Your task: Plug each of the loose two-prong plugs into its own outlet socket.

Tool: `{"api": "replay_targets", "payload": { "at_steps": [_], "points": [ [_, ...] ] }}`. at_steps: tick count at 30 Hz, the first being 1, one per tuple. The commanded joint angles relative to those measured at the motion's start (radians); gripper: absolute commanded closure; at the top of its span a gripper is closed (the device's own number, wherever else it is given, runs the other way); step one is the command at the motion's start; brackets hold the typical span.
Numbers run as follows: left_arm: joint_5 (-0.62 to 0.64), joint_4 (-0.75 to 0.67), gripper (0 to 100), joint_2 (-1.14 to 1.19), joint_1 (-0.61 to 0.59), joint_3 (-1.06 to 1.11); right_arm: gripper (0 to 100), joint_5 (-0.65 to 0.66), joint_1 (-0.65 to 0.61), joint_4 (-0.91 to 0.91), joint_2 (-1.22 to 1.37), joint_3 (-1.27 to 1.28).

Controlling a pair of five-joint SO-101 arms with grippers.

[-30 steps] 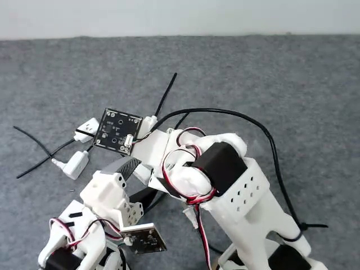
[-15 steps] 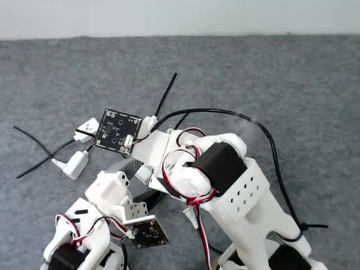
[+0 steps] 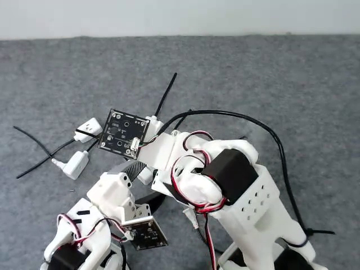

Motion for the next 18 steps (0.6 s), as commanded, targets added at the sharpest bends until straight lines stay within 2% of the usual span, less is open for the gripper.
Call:
{"api": "replay_targets", "payload": {
  "at_steps": [1, 5, 18],
  "points": [
    [0.041, 0.015, 70, -0.012, 0.052, 0.010, 99.1, -0.015, -0.007, 0.041, -0.051, -0.012],
    [0.081, 0.015, 70, -0.012, 0.098, 0.019, 99.1, -0.026, -0.007, 0.041, -0.059, -0.012],
    [0.137, 0.014, 72, -0.012, 0.089, 0.110, 99.1, -0.032, -0.004, 0.041, -0.053, -0.012]
  ]
}}
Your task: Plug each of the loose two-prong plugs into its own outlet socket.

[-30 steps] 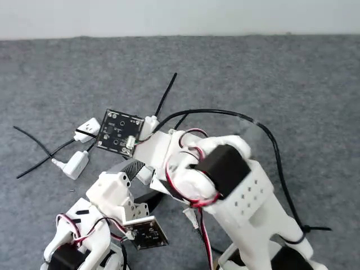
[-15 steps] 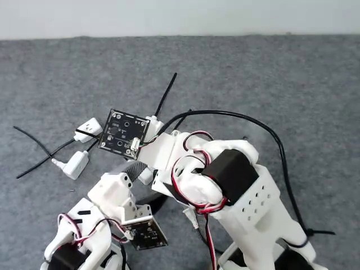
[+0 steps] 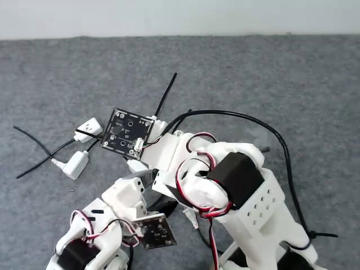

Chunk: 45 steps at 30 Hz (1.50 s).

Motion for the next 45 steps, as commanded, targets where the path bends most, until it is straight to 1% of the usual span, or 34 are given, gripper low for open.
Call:
{"api": "replay_targets", "payload": {
  "at_steps": [1, 7, 14, 17, 20, 23, 29, 31, 35, 41, 45],
  "points": [
    [0.060, 0.003, 72, -0.012, -0.011, 0.031, 99.1, -0.012, -0.001, 0.039, -0.031, -0.008],
    [0.094, -0.046, 72, -0.012, -0.152, 0.071, 99.1, -0.006, 0.001, 0.028, -0.031, 0.086],
    [0.160, -0.038, 72, -0.014, -0.239, 0.074, 99.1, 0.000, 0.058, 0.018, -0.030, 0.104],
    [0.190, -0.038, 72, -0.014, -0.282, 0.073, 99.1, 0.009, 0.061, 0.021, -0.002, 0.104],
    [0.226, -0.046, 72, -0.014, -0.338, 0.071, 99.1, 0.003, 0.062, 0.019, 0.065, 0.098],
    [0.293, -0.040, 72, -0.014, -0.377, 0.035, 99.1, -0.014, 0.074, 0.018, 0.157, 0.083],
    [0.410, -0.046, 72, -0.014, -0.466, 0.015, 99.1, -0.064, 0.120, 0.031, 0.354, -0.041],
    [0.431, -0.046, 72, -0.014, -0.480, 0.018, 99.1, -0.071, 0.120, 0.035, 0.414, -0.060],
    [0.434, -0.046, 72, -0.014, -0.483, 0.030, 99.1, -0.072, 0.120, 0.035, 0.535, -0.098],
    [0.430, -0.104, 72, -0.014, -0.486, 0.093, 99.1, -0.074, 0.122, 0.035, 0.677, -0.158],
    [0.428, -0.117, 72, -0.014, -0.488, 0.104, 99.1, -0.087, 0.163, 0.033, 0.708, -0.161]
  ]
}}
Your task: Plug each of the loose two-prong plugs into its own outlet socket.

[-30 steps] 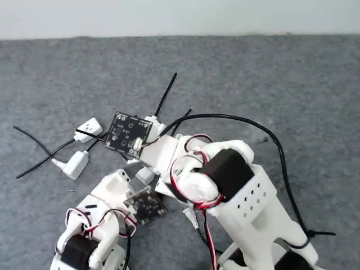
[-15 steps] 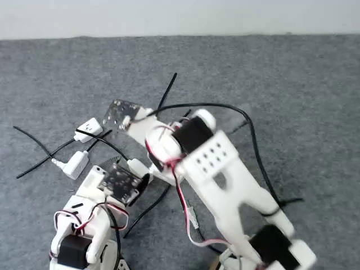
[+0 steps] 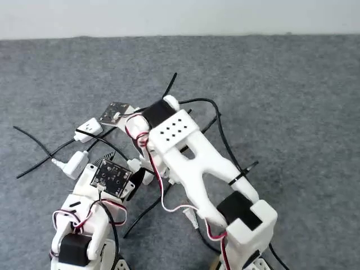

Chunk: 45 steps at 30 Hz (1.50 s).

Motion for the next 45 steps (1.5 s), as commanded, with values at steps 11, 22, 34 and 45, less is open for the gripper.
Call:
{"api": "replay_targets", "payload": {
  "at_steps": [11, 22, 34, 45],
  "points": [
    [0.005, -0.034, 72, -0.014, -0.005, -0.007, 99.1, -0.028, 0.101, 0.035, -0.002, 0.005],
    [0.005, -0.034, 72, -0.014, -0.005, -0.005, 99.1, -0.044, 0.099, 0.031, 0.035, 0.015],
    [0.003, -0.035, 72, -0.014, -0.005, 0.002, 99.1, -0.038, 0.099, -0.039, 0.107, 0.012],
    [-0.020, -0.048, 72, -0.014, -0.005, 0.018, 99.1, -0.021, 0.105, -0.096, 0.108, 0.009]
  ]
}}
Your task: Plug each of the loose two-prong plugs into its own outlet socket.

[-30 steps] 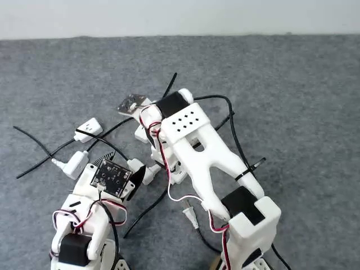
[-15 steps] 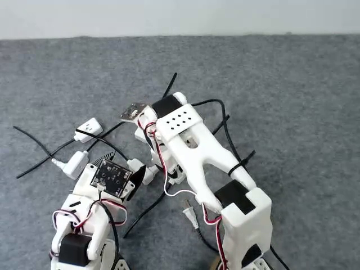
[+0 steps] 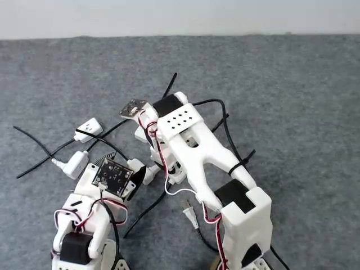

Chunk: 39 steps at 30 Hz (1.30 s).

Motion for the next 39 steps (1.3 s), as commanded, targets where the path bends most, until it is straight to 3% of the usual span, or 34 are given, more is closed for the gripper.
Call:
{"api": "replay_targets", "payload": {
  "at_steps": [1, 18, 33, 39],
  "points": [
    [-0.015, -0.026, 72, -0.014, -0.005, -0.010, 99.1, 0.011, 0.012, -0.018, -0.013, -0.021],
    [-0.017, -0.028, 72, -0.014, -0.005, -0.008, 99.1, 0.009, 0.085, -0.007, -0.013, -0.021],
    [-0.017, -0.028, 72, -0.014, -0.005, -0.008, 99.1, 0.009, 0.077, -0.018, 0.054, -0.026],
    [-0.017, -0.028, 72, -0.014, -0.005, -0.008, 99.1, 0.008, 0.013, -0.007, 0.054, -0.055]
  ]
}}
